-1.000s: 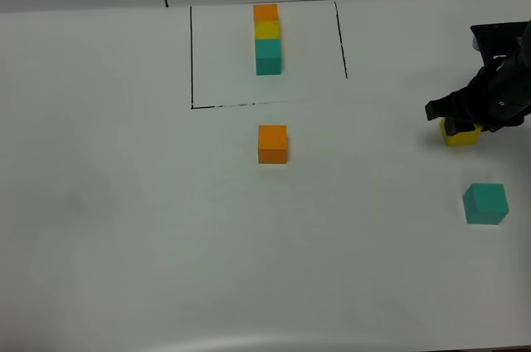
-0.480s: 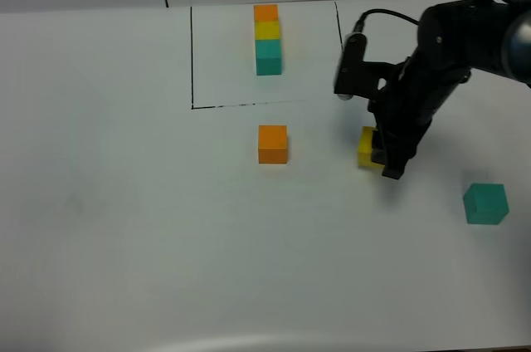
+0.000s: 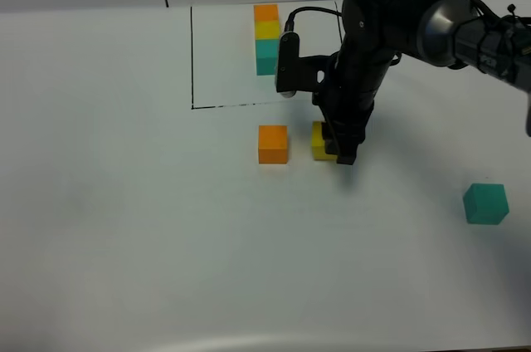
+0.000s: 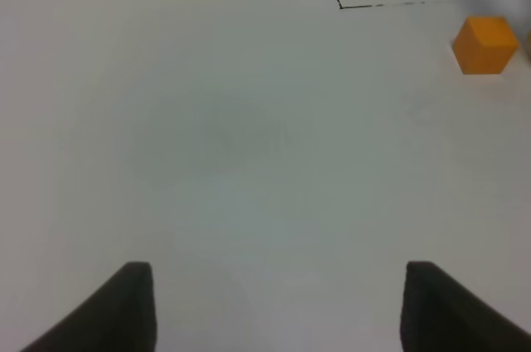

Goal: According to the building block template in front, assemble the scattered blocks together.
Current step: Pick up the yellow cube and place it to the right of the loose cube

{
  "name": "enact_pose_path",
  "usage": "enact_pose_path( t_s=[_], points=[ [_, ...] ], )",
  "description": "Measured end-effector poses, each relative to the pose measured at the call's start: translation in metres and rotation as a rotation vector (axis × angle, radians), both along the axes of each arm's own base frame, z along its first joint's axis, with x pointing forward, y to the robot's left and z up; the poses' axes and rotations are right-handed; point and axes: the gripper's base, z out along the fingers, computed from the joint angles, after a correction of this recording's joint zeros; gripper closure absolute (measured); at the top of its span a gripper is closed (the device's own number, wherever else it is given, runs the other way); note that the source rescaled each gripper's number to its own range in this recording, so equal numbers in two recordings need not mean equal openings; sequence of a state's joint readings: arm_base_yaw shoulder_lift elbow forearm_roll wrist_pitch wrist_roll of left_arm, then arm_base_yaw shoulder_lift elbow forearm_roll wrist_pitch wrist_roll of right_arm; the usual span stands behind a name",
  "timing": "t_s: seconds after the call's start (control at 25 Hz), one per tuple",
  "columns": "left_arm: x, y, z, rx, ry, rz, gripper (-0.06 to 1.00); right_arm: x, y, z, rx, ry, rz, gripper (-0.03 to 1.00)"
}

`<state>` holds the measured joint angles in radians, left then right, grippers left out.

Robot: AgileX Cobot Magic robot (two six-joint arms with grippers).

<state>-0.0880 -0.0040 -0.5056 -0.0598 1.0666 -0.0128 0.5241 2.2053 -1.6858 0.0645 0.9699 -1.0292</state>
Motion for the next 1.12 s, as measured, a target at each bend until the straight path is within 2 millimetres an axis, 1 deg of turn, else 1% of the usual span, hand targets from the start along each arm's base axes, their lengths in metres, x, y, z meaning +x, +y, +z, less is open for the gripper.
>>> enact_pose_path(
  t_s=[0.12,0.2,0.36,0.76,1.12],
  points=[
    [0.000,0.000,0.000,0.000,0.000,0.000,0.60,0.004,0.006,-0.010,-0.018,0.033,0.010,0.95],
    [0.000,0.000,0.000,0.000,0.000,0.000,0.60,0.006,0.009,-0.012,-0.020,0.034,0.013,0.95],
    [0.000,0.000,0.000,0.000,0.000,0.000,0.60,0.006,0.012,-0.012,-0.010,0.033,0.014,0.95],
    [0.000,0.000,0.000,0.000,0.000,0.000,0.60,0.000,0.027,-0.013,0.025,0.010,0.052,0.95],
    [0.000,0.000,0.000,0.000,0.000,0.000,0.60,0.001,0.029,-0.016,0.028,0.008,0.056,0.95]
  ],
)
